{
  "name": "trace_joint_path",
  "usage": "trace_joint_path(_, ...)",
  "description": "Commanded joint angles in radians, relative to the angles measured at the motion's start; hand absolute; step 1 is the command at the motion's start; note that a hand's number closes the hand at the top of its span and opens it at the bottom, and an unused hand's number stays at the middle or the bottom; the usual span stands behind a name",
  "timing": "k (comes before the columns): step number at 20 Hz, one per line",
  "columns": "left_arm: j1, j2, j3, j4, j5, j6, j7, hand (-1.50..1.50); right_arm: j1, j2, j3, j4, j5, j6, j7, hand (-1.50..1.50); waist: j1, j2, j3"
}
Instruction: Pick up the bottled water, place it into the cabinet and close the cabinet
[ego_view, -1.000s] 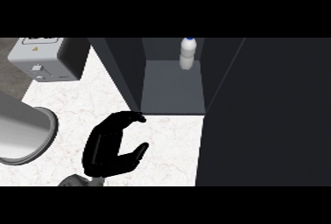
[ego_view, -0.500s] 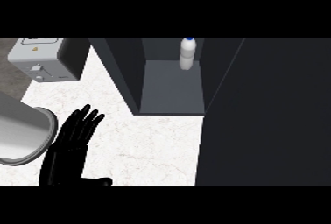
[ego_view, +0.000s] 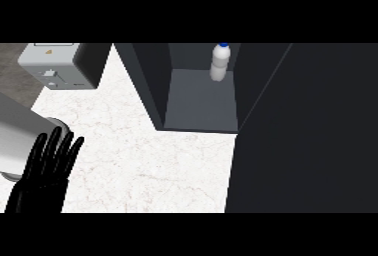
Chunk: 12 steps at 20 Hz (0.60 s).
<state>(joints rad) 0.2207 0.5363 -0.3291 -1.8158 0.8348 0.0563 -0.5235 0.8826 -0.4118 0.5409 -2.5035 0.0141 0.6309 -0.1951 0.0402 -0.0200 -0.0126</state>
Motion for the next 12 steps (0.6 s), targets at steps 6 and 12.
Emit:
trace_joint_path(6,0.080,0.098,0.098,-0.053,0.082,-0.105,0.009,-1.50,-0.030,0.064,0.288,-0.093,0.047,-0.062,0.130,1.50,0.040,0.016,-0.001)
trace_joint_path(12,0.094,0.126,0.111,-0.058,0.103,-0.164,0.014,-1.50,-0.130,0.063,0.316,-0.057,0.033,-0.072,0.184,1.50,0.082,0.031,-0.002)
